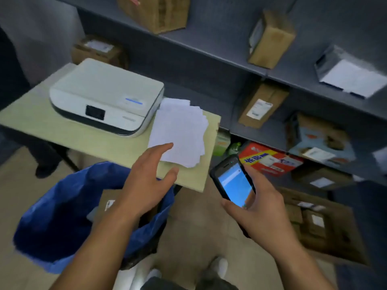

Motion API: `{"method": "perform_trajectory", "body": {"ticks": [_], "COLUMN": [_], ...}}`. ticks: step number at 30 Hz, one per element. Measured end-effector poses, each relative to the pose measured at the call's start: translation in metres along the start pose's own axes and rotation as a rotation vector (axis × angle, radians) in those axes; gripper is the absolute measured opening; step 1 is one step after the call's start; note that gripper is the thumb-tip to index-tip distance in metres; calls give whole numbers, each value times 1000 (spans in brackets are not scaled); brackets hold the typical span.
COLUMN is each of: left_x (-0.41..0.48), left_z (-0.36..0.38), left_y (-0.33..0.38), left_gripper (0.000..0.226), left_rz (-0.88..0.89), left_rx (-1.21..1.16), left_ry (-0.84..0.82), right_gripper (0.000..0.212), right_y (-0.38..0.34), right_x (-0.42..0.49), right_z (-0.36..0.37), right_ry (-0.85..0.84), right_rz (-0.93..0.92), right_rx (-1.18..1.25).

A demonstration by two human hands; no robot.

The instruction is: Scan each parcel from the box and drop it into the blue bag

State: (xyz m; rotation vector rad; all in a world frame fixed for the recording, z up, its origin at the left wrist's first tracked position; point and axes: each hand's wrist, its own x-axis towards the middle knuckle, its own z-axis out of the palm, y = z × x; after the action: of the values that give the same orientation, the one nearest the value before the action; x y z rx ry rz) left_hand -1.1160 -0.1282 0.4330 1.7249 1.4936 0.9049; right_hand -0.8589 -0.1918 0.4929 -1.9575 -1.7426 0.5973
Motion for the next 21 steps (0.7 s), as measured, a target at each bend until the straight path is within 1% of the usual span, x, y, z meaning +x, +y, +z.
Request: {"method": "perform_trajectory", "body": {"ticks": [6, 12, 15, 18, 21], "left_x": [-4, -6, -11, -22, -37], "left_z": [65, 150, 199, 249, 295], "left_y": [54, 123, 163, 199, 228], "left_gripper": [53, 56, 57, 60, 63], "left_rz": [164, 272, 307, 335, 349], "left_rx": [4, 54, 47, 24, 29], "left_ry": [-225, -440, -528, -599, -639], "right_gripper": [92, 92, 93, 95, 96], "right_y": [77, 145, 183, 226, 273], "right_x": [-62, -112, -135, -158, -176], "right_z": [-53, -101, -124, -148, -170], "right_ry": [225, 387, 429, 433, 443], "right_rz": [269, 426, 491, 569, 617], "right_rx": [38, 82, 100, 122, 142]}}
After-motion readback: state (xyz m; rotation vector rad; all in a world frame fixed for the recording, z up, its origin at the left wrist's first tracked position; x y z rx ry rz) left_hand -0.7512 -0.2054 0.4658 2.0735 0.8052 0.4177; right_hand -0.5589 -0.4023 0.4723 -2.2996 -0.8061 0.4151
